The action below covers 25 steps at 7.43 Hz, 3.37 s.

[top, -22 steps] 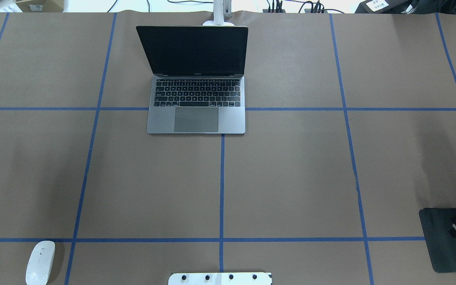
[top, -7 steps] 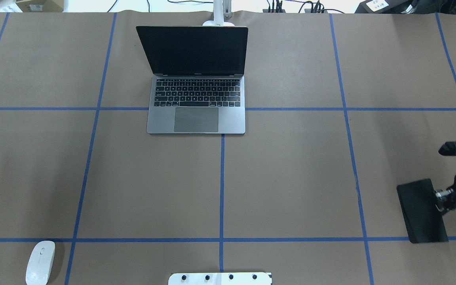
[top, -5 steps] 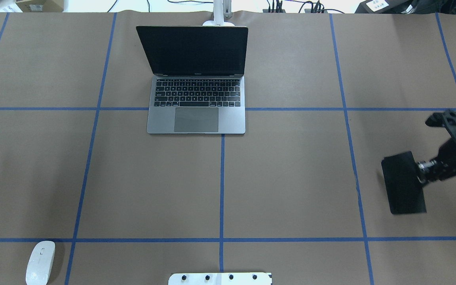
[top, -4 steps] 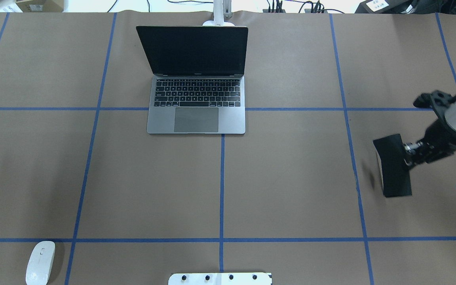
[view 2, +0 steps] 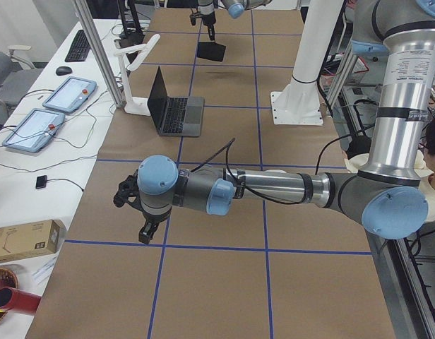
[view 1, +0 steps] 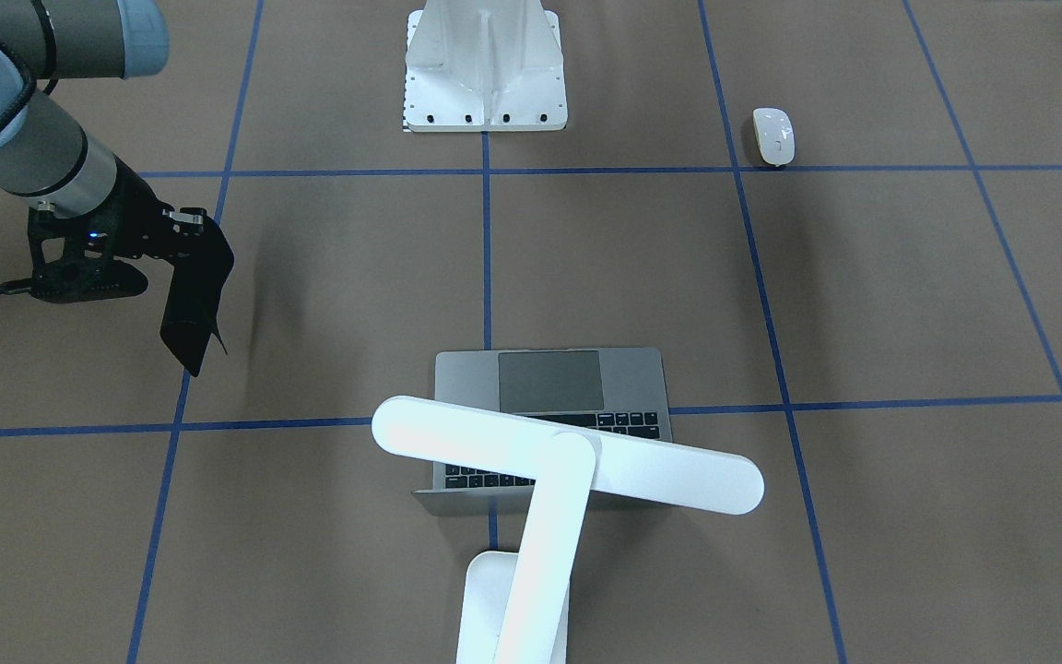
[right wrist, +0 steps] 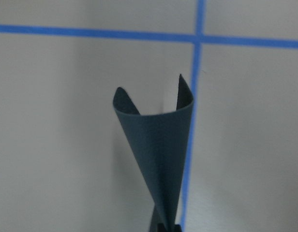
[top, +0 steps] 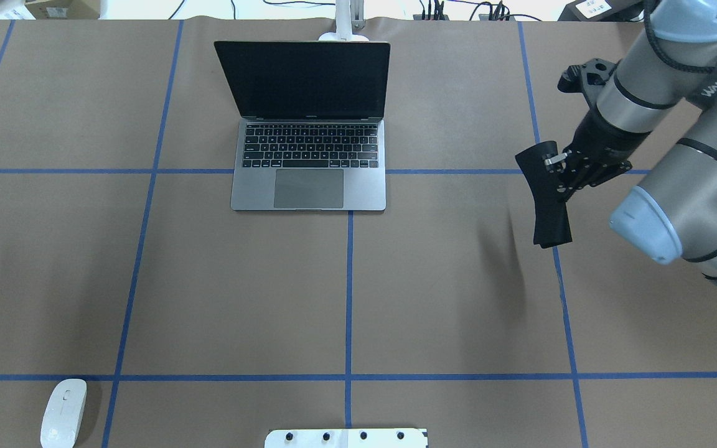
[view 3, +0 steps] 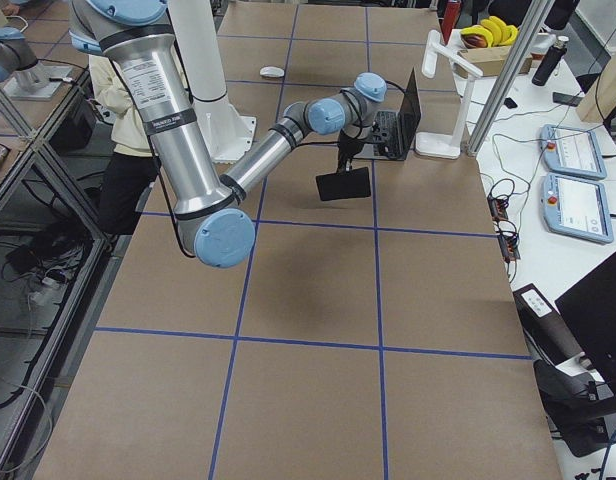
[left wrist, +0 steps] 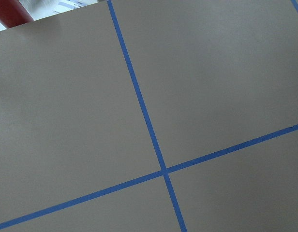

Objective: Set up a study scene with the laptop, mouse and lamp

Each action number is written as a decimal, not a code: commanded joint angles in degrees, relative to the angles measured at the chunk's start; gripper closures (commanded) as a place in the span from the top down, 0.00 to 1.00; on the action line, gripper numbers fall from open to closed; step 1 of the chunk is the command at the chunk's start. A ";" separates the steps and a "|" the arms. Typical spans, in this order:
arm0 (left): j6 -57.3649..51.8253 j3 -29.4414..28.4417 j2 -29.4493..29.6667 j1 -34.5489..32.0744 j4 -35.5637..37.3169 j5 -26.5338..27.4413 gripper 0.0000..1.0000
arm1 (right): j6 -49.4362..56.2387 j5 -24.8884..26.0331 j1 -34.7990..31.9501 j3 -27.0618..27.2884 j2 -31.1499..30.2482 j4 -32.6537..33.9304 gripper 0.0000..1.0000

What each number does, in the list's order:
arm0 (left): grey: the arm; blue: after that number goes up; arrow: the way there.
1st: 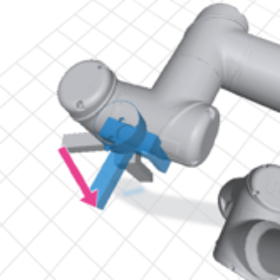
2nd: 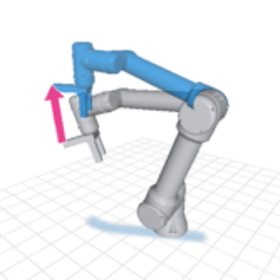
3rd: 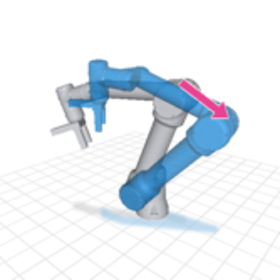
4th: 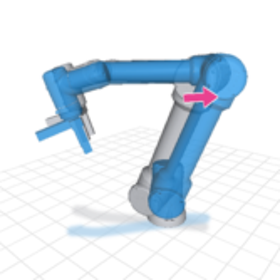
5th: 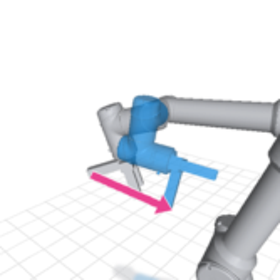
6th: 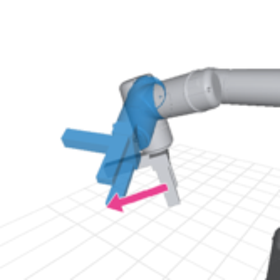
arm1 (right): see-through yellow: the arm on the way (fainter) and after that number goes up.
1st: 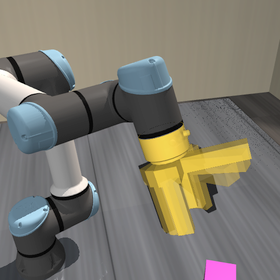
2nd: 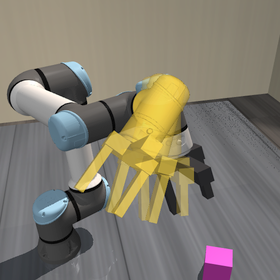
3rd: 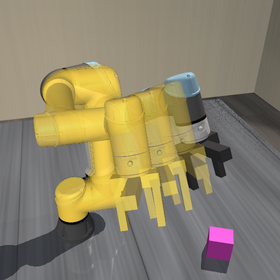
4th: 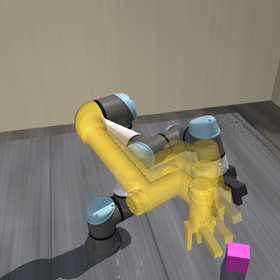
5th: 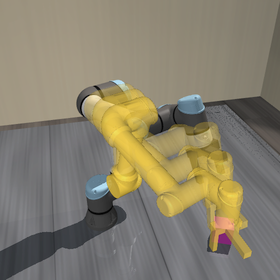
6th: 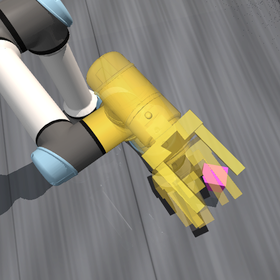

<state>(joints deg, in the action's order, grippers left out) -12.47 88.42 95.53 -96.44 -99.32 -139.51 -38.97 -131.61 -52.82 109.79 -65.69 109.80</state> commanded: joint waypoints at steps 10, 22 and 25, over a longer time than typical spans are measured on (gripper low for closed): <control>0.08 0.27 -0.35 -1.03 0.17 -0.06 1.00 | -16.05 5.66 5.18 -12.32 13.31 -11.80 1.00; 57.45 33.84 -15.55 29.23 4.83 1.95 1.00 | 20.65 9.79 -2.81 -1.95 -21.57 -11.19 1.00; 64.47 33.84 -15.64 41.71 3.18 6.59 1.00 | 30.42 9.62 -7.38 -2.29 -25.62 -11.19 1.00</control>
<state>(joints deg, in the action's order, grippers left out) 48.01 122.18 79.93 -60.70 -95.09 -135.43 -12.52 -121.95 -58.38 107.73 -89.78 98.61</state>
